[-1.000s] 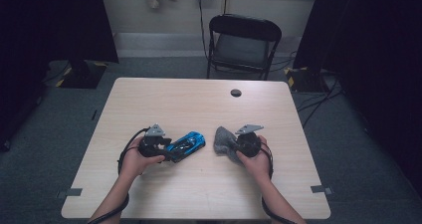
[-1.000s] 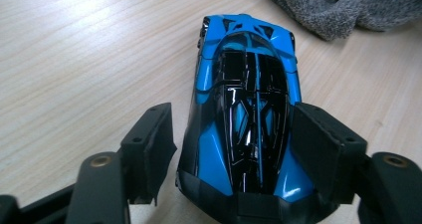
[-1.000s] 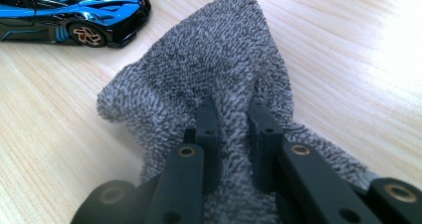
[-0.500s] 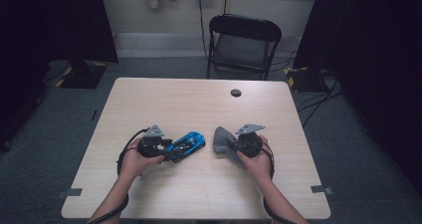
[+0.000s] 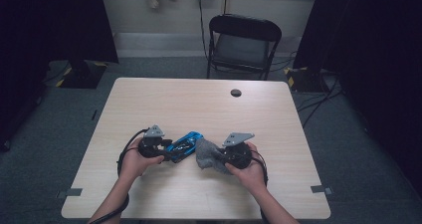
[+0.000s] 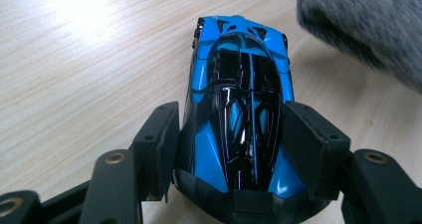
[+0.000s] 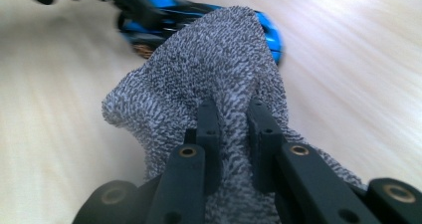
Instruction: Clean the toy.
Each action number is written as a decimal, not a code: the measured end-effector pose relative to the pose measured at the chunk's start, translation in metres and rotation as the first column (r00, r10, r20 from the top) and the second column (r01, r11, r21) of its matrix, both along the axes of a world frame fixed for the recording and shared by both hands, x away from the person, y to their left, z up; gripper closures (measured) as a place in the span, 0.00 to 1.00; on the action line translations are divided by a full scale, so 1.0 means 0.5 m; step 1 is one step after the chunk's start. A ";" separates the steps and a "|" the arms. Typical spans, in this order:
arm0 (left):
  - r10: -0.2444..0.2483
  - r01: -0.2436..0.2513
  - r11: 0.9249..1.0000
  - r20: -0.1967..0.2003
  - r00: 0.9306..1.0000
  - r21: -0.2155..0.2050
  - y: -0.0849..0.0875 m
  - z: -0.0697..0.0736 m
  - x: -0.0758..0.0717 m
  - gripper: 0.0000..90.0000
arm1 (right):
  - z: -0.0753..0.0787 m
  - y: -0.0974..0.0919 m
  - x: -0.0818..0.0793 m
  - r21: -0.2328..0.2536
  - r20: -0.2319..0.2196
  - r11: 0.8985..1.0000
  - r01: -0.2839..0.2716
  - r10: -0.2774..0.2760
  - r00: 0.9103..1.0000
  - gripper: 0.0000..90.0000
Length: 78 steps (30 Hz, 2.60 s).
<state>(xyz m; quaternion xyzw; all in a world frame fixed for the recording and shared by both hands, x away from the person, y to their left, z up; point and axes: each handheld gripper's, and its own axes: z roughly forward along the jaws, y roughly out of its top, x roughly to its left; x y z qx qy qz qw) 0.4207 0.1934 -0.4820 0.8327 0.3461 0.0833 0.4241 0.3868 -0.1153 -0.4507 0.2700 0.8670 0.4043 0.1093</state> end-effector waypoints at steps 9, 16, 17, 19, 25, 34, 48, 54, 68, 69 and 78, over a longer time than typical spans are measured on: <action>-0.001 0.001 1.000 -0.002 1.000 0.007 -0.001 0.002 0.001 0.46 | -0.022 0.055 -0.011 -0.024 -0.035 0.992 -0.126 0.126 0.991 0.88; 0.000 0.000 1.000 -0.004 1.000 0.011 -0.002 0.003 0.001 0.46 | -0.031 0.101 -0.015 -0.037 -0.048 0.978 -0.208 0.206 0.977 0.88; 0.000 0.000 1.000 -0.003 1.000 0.011 -0.002 0.003 0.000 0.46 | -0.033 0.106 -0.014 -0.044 -0.047 0.976 -0.215 0.213 0.976 0.88; -0.001 0.001 1.000 -0.003 1.000 0.011 -0.002 0.003 0.000 0.46 | -0.039 0.115 -0.010 -0.057 -0.048 0.975 -0.214 0.211 0.976 0.88; -0.001 0.001 1.000 -0.001 1.000 0.009 -0.002 0.002 0.000 0.46 | -0.054 0.127 0.007 -0.040 -0.070 0.983 -0.182 0.179 0.981 0.85; 0.004 -0.004 1.000 0.002 1.000 0.010 -0.002 0.002 -0.002 0.46 | -0.045 0.127 0.001 -0.090 -0.029 0.984 -0.155 0.153 0.988 0.49; 0.008 -0.008 1.000 0.004 1.000 0.009 -0.003 0.002 -0.004 0.46 | -0.048 0.169 0.000 -0.045 -0.005 0.966 -0.253 0.253 0.967 0.74; 0.010 -0.010 1.000 0.003 1.000 0.004 -0.002 0.001 -0.004 0.46 | -0.062 0.179 0.015 -0.041 -0.051 0.971 -0.235 0.233 0.971 0.89; 0.013 -0.013 1.000 0.001 1.000 -0.010 0.005 -0.001 -0.008 0.47 | -0.062 0.151 0.036 -0.046 -0.051 0.984 -0.172 0.170 0.984 0.91; 0.011 -0.011 1.000 0.001 1.000 -0.010 0.005 -0.001 -0.008 0.47 | -0.062 0.147 0.039 -0.048 -0.047 0.985 -0.167 0.165 0.985 0.91; 0.011 -0.011 1.000 -0.002 1.000 -0.011 0.008 -0.002 -0.009 0.48 | -0.062 0.124 0.059 -0.047 -0.048 0.991 -0.124 0.122 0.991 0.91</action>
